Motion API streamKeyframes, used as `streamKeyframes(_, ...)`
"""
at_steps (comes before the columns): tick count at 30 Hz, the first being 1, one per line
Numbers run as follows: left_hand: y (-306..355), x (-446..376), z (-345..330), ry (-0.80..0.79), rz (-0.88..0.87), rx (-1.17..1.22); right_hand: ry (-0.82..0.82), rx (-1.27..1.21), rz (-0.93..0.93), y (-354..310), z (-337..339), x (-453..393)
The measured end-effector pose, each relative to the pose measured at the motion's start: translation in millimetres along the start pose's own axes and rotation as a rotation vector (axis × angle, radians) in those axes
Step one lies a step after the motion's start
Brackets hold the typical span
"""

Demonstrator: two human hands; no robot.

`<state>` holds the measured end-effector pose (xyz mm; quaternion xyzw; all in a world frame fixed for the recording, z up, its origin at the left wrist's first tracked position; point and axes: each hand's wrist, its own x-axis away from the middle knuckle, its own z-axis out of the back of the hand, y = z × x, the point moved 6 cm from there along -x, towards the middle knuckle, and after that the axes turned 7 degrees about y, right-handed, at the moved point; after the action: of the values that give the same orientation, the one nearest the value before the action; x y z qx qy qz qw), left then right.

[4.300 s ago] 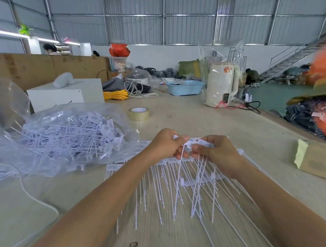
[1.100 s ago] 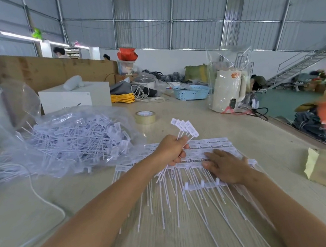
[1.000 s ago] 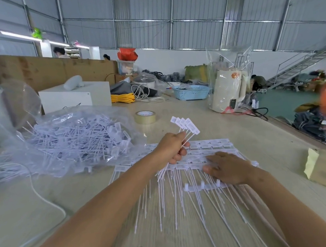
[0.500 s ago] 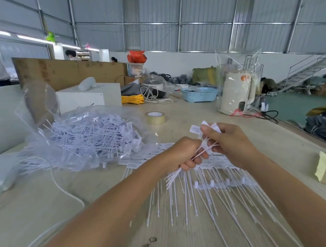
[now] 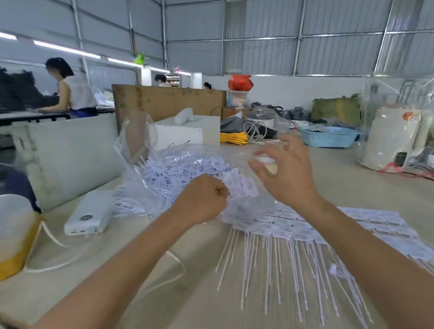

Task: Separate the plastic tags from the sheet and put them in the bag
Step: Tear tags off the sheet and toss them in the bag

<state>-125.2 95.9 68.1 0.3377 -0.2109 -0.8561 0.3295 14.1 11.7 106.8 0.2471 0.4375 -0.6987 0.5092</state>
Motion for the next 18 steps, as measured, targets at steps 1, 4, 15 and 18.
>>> streamKeyframes(1,-14,-5,8,-0.016,0.034,-0.041,-0.107,0.154,0.062,-5,-15,-2)
streamKeyframes(4,-42,-22,14,-0.109,0.053,-0.201,-0.431,0.473,0.031,2,-57,-7)
streamKeyframes(15,-38,-94,-35,-0.055,0.062,-0.320,-0.400,0.278,-0.056,7,-74,-38)
streamKeyframes(18,-45,-102,-42,0.004,0.041,-0.502,-0.388,0.251,-0.042,10,-73,-34)
